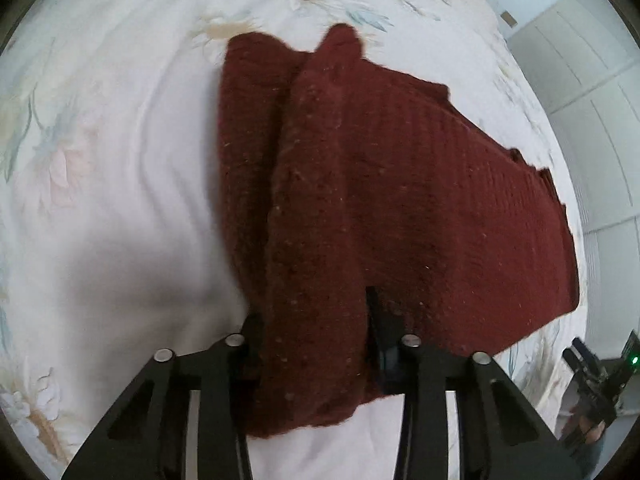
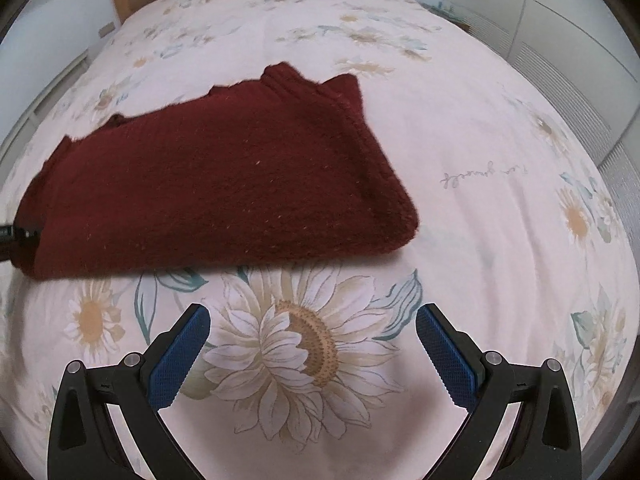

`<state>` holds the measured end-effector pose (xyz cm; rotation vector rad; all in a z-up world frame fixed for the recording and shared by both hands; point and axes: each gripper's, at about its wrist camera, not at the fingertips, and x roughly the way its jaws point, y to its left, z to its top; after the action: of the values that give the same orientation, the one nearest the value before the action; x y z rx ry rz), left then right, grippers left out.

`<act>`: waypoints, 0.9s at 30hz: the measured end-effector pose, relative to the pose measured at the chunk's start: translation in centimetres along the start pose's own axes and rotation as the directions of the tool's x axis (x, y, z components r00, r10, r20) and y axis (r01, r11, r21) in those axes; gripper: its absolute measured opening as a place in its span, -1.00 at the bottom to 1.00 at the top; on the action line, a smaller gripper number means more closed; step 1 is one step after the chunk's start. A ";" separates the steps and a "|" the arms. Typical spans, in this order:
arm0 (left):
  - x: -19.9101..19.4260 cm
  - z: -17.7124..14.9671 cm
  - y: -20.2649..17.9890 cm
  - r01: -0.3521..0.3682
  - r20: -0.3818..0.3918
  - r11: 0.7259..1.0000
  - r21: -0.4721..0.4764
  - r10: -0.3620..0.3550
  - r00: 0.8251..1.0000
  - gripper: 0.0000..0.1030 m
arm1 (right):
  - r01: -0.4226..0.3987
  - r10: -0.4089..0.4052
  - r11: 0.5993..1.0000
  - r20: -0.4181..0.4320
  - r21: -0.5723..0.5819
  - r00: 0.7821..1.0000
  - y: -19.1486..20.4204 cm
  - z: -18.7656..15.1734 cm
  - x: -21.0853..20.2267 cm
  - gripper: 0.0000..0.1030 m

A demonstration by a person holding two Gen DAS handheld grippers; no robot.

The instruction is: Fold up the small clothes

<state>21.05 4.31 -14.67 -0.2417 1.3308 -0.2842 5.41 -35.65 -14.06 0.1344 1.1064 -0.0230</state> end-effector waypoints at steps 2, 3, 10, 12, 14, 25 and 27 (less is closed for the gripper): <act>-0.8 0.3 -1.2 -0.017 0.009 1.000 0.019 0.017 1.000 -0.44 | 0.002 -0.002 1.000 0.005 0.010 1.000 -0.5 0.0 -0.2 0.99; -1.0 0.4 -1.5 -0.014 0.013 1.000 0.015 0.014 1.000 -0.44 | 0.004 -0.004 1.000 0.007 0.011 1.000 -0.7 0.0 -0.3 0.99; -5.1 1.6 -7.1 0.058 0.040 0.997 0.051 -0.060 0.997 -0.48 | -0.015 0.013 0.998 0.022 0.059 1.000 -2.9 -0.3 -0.9 0.99; -6.0 2.1 -9.2 0.090 0.041 0.993 0.072 -0.093 0.995 -0.50 | -0.019 0.017 0.997 0.028 0.077 0.999 -3.7 -0.4 -1.1 0.99; -6.7 2.8 -11.7 0.107 0.043 0.990 0.087 -0.111 0.993 -0.52 | -0.024 0.021 0.995 0.034 0.094 0.999 -4.5 -0.4 -1.2 0.99; -3.8 3.6 -29.3 0.120 0.011 0.943 0.311 -0.130 0.991 -0.56 | -0.022 0.007 0.985 0.086 0.172 0.996 -9.3 0.1 -3.3 0.99; -0.9 2.8 -32.4 0.106 -0.020 0.931 0.349 -0.106 0.994 -0.56 | -0.016 0.000 0.983 0.088 0.181 0.996 -9.9 0.0 -3.7 0.99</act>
<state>21.45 -25.80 -2.42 -0.0122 1.2456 -0.6062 2.93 -45.62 -11.74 0.2983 1.0152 -0.1219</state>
